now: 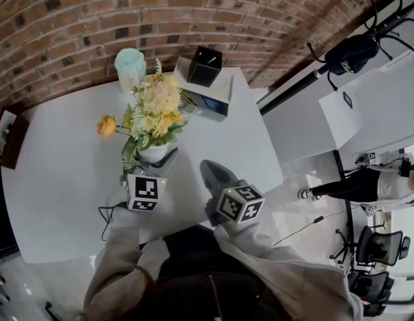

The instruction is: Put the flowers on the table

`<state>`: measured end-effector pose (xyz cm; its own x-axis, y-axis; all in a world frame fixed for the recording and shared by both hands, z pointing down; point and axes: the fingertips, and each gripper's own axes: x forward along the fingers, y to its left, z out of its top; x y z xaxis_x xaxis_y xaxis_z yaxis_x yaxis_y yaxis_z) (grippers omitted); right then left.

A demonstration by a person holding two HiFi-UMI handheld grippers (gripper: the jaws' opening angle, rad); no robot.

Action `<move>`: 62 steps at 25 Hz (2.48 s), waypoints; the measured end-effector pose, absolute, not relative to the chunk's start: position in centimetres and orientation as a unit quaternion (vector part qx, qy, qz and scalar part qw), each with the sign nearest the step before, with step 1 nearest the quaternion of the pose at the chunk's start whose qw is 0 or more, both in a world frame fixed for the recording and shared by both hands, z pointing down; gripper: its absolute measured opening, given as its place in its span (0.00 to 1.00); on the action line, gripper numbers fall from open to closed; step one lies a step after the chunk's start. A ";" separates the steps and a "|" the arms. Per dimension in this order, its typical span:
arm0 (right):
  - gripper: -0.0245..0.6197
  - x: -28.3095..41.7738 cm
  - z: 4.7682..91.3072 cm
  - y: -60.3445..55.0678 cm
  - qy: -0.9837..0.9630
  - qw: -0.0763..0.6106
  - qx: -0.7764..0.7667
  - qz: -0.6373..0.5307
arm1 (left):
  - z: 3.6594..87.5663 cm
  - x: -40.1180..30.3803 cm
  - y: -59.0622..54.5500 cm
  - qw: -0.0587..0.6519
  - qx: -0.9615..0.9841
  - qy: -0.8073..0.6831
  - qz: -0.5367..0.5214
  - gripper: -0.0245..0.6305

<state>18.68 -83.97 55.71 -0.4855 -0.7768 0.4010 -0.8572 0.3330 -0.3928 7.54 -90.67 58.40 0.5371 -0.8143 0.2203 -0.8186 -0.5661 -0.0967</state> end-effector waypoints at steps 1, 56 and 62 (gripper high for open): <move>0.04 18.8 55.9 -84.0 -0.813 0.072 0.503 0.286 | 58.6 7.5 -90.7 0.007 0.876 -0.467 0.119 0.76; 0.04 12.0 51.6 -73.2 -0.774 -0.043 0.562 0.289 | 52.5 2.8 -75.4 0.098 0.915 -0.372 0.119 0.63; 0.04 10.7 50.5 -69.9 -0.758 -0.062 0.586 0.280 | 51.6 1.9 -72.5 0.104 0.921 -0.353 0.125 0.31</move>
<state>10.66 -69.91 50.49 -0.3060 -0.9228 0.2340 -0.8537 0.1572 -0.4965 1.92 -72.45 51.60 0.7193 -0.6253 0.3027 -0.6769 -0.7288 0.1030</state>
